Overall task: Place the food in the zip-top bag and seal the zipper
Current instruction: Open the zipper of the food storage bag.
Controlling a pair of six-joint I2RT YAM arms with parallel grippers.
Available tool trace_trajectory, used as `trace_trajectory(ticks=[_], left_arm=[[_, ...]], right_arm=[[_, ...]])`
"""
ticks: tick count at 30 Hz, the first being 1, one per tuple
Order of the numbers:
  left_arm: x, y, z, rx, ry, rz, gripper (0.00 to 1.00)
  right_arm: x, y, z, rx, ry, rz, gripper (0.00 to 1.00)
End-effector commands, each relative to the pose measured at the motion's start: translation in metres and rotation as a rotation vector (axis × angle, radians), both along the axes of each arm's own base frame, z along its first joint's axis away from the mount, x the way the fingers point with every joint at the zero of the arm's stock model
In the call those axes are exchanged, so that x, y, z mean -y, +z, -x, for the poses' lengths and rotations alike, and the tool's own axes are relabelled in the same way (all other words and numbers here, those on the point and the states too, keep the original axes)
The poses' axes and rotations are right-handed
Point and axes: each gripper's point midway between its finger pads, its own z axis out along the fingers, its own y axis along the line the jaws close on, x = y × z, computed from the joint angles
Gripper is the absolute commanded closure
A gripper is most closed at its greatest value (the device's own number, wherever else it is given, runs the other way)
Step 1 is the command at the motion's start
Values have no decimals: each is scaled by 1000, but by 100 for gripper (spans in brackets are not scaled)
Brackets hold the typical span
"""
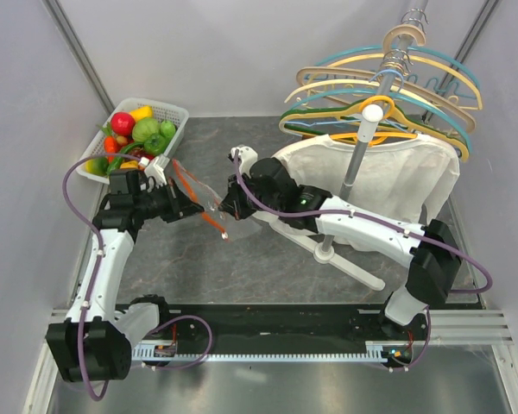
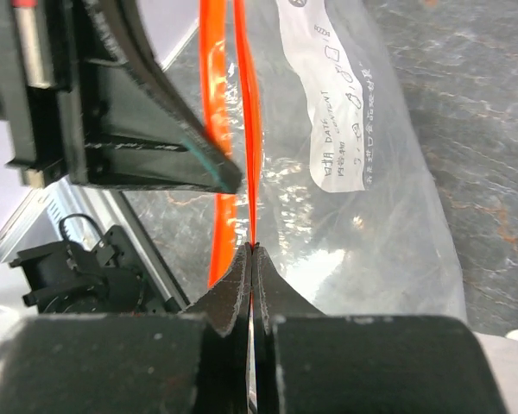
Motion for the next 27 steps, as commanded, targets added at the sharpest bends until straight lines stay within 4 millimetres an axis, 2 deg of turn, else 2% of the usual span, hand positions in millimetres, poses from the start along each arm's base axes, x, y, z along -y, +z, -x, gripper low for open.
trace_trajectory(ticks=[1, 2, 3, 5, 6, 9, 11, 12, 16, 21, 23, 26, 27], left_arm=[[-11, 20, 4, 167, -76, -150, 98], [-8, 24, 7, 190, -104, -149, 98], [-6, 26, 10, 207, -129, -156, 98], [1, 29, 14, 220, -163, -154, 98], [3, 29, 15, 219, -175, -153, 98], [12, 29, 19, 221, -219, -151, 98], [17, 28, 21, 217, -245, -145, 98], [17, 27, 21, 217, -252, -148, 98], [18, 27, 21, 215, -255, -145, 98], [24, 31, 24, 211, -291, -103, 98], [29, 33, 30, 218, -325, -71, 98], [32, 37, 39, 255, -352, -55, 98], [32, 38, 39, 264, -352, -52, 98]], right_arm=[[14, 10, -9, 34, -55, 12, 100], [13, 9, -8, 31, -47, 15, 95], [11, 6, -8, 24, -39, 16, 70], [3, 11, -3, 12, -4, -14, 50], [0, 15, -4, 13, 7, -30, 37], [-12, 31, 0, 11, 50, -86, 26], [-18, 39, 1, 15, 76, -111, 23], [-21, 49, 0, 27, 81, -132, 20], [-30, 64, 5, 33, 128, -170, 18], [-35, 52, 7, 33, 165, -146, 19], [-38, 43, 5, 32, 180, -130, 24], [-39, 39, 4, 27, 176, -126, 31], [-39, 39, 4, 24, 172, -125, 37]])
